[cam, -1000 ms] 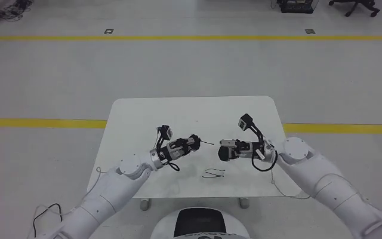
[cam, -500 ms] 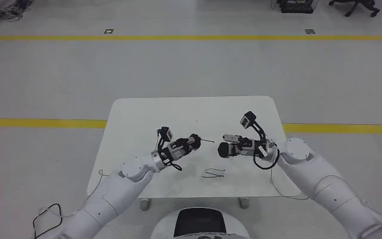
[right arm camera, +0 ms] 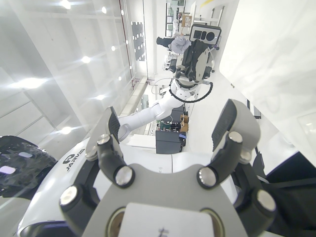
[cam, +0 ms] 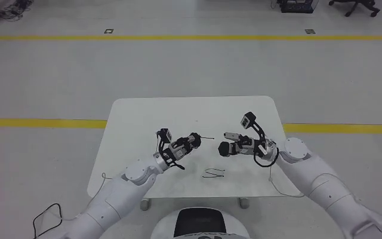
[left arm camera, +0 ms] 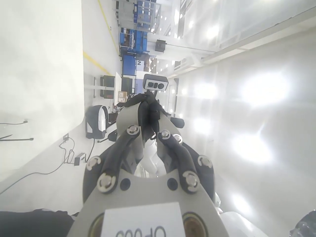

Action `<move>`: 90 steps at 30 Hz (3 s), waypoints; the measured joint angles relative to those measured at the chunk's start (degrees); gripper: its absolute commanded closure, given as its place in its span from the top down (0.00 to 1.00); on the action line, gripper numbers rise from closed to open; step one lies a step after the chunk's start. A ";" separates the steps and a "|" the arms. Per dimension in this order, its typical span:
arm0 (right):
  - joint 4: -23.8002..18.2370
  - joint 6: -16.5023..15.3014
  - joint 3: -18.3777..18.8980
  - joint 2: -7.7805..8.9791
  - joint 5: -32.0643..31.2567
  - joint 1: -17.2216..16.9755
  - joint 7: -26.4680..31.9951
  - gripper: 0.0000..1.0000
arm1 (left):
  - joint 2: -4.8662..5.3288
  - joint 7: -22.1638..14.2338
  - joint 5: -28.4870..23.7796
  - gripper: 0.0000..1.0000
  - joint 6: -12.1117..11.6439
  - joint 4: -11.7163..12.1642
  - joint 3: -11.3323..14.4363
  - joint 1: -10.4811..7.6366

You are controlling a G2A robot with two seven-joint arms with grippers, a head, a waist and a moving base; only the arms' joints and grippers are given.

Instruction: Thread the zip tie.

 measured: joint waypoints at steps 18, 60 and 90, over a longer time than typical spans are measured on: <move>5.31 0.82 -0.51 -2.64 -1.09 1.75 1.13 0.21 | -0.91 -5.44 -1.54 0.00 2.70 1.77 0.47 -0.63; 7.68 2.10 3.43 -5.28 -4.82 0.69 3.61 0.00 | -2.77 -8.18 -2.73 0.00 3.64 4.58 -0.27 -1.52; 11.67 3.48 7.13 -5.18 -2.88 2.08 19.15 0.00 | -2.81 -20.26 -2.52 1.00 9.11 7.88 -0.81 -5.01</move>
